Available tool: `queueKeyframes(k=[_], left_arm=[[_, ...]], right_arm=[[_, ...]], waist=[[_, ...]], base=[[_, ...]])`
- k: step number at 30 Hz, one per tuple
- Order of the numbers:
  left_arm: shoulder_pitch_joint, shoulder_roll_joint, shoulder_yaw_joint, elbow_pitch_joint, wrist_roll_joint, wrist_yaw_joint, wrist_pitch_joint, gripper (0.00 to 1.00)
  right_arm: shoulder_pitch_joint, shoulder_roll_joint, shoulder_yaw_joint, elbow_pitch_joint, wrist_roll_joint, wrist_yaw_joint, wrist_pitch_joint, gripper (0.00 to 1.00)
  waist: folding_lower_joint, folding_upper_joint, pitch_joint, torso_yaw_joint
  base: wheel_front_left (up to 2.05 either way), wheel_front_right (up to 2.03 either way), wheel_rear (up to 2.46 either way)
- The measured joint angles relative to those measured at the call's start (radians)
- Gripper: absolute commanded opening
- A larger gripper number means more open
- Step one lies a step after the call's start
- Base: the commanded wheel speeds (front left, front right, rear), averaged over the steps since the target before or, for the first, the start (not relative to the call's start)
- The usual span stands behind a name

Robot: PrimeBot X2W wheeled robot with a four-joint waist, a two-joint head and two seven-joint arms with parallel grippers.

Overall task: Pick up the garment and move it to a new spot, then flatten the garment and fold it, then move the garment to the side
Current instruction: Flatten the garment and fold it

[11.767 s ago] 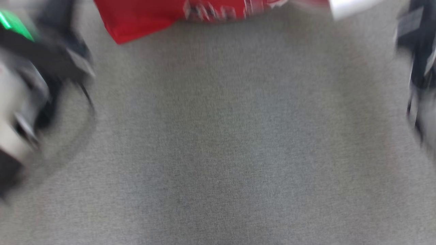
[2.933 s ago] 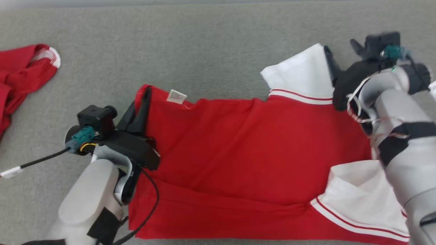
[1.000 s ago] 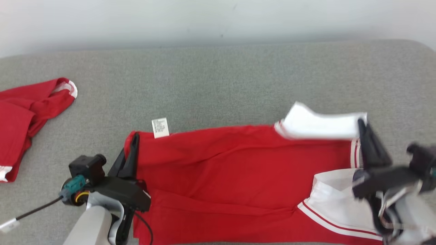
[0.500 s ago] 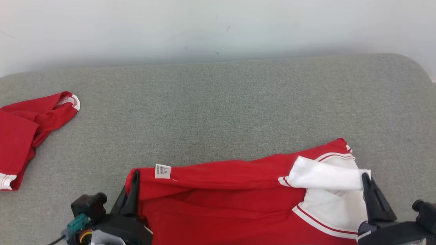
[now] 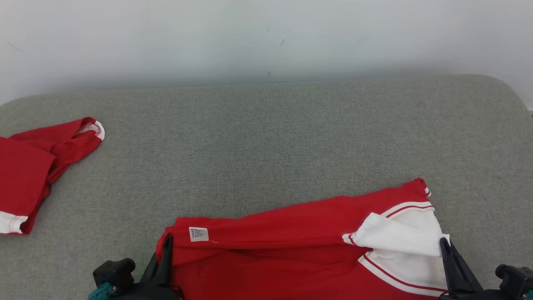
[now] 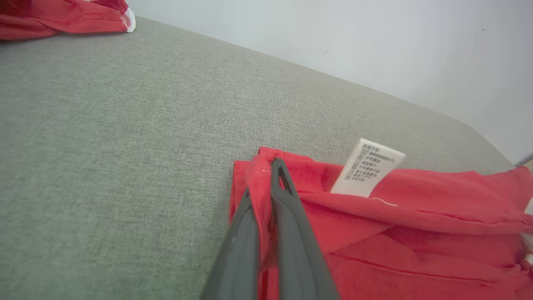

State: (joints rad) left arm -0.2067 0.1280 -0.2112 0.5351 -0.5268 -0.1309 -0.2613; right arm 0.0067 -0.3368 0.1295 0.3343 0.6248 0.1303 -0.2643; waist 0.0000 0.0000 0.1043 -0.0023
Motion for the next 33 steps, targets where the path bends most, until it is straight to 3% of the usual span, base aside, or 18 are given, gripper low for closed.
queueKeyframes(k=[1, 2, 3, 11, 17, 26, 33], left_arm=[[0.0, -0.001, 0.003, 0.003, 0.002, 0.0, 0.0, 0.22], [0.0, -0.002, 0.01, 0.005, 0.008, 0.0, 0.0, 0.91], [0.0, -0.003, 0.016, 0.005, 0.016, 0.0, 0.0, 1.0], [0.044, -0.015, 0.084, -0.049, 0.057, 0.0, 0.0, 1.0], [0.135, -0.031, 0.163, -0.171, 0.138, 0.0, 0.0, 1.0], [0.272, -0.068, 0.259, -0.303, 0.287, 0.0, 0.0, 1.0], [0.306, -0.076, 0.278, -0.309, 0.313, 0.0, 0.0, 1.0]], right_arm=[[0.0, 0.004, -0.007, 0.005, -0.003, 0.0, 0.0, 0.32], [-0.001, 0.007, -0.016, 0.007, -0.005, 0.0, 0.0, 0.98], [-0.002, 0.009, -0.023, 0.008, -0.007, 0.0, 0.0, 1.0], [0.006, 0.027, -0.072, -0.028, -0.019, 0.0, 0.0, 1.0], [0.015, 0.03, -0.091, -0.015, -0.053, 0.0, 0.0, 1.0], [-0.136, 0.021, -0.061, 0.214, -0.129, 0.0, 0.023, 1.0], [-0.228, 0.011, -0.025, 0.398, -0.161, 0.0, 0.057, 1.0]], waist=[[-0.0001, -0.0001, -0.002, -0.001], [-0.0001, 0.0, -0.005, -0.002], [0.0, 0.0, -0.007, -0.003], [0.0, 0.0, -0.035, -0.008], [0.0, 0.0, -0.067, -0.004], [-0.0001, 0.0001, -0.089, 0.03], [0.0, 0.0001, -0.088, 0.062]], base=[[0.0, 0.0, 0.0], [0.0, 0.0, 0.0], [0.0, 0.0, 0.0], [0.0, 0.0, 0.0], [0.0, 0.0, 0.0], [0.0, 0.0, 0.0], [0.0, 0.0, 0.0]])
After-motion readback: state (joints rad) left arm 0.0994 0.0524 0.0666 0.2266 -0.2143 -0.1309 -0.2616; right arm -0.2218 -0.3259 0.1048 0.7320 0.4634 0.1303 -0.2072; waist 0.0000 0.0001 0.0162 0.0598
